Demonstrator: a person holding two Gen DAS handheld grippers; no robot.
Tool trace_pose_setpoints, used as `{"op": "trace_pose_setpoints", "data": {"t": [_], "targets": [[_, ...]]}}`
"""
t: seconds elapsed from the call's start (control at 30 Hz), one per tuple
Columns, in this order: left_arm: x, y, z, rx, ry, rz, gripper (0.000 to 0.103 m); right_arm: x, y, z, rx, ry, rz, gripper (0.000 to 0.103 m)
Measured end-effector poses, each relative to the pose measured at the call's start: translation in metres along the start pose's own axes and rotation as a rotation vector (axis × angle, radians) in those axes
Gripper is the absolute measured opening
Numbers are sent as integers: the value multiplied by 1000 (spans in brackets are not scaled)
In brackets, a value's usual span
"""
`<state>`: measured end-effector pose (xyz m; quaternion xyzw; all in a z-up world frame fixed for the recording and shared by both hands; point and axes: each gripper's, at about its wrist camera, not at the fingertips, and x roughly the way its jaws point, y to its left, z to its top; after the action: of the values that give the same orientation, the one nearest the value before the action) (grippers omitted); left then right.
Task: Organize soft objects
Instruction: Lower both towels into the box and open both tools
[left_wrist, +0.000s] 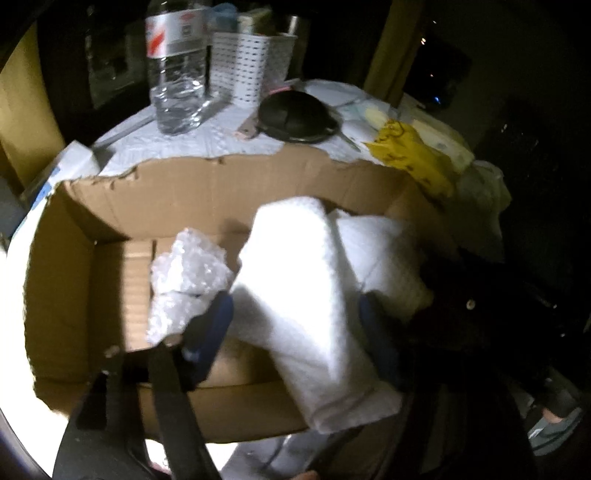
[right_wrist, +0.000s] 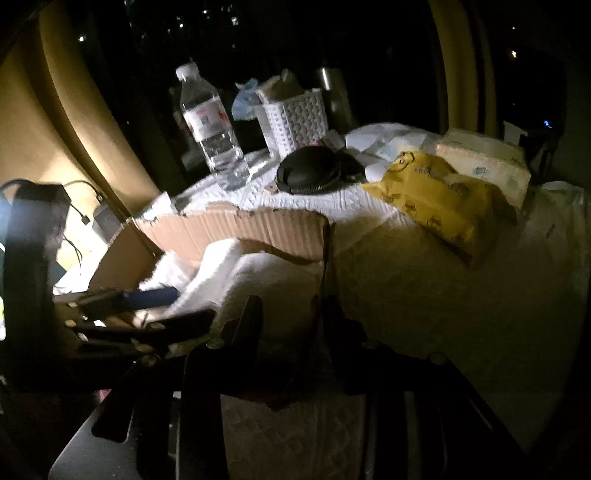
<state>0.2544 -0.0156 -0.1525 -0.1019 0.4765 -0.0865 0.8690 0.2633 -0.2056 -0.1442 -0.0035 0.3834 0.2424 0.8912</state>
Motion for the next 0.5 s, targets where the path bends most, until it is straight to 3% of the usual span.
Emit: {"op": "trace_pose_setpoints", "data": {"t": [0.2, 0.33, 0.5], "targets": [[-4, 20, 2, -61, -14, 11, 88, 5, 0, -2, 2, 15, -10, 36], [3, 14, 1, 8, 14, 37, 91, 9, -1, -3, 7, 25, -16, 37], [-6, 12, 3, -9, -24, 42, 93, 8, -1, -1, 12, 24, -25, 43]]}}
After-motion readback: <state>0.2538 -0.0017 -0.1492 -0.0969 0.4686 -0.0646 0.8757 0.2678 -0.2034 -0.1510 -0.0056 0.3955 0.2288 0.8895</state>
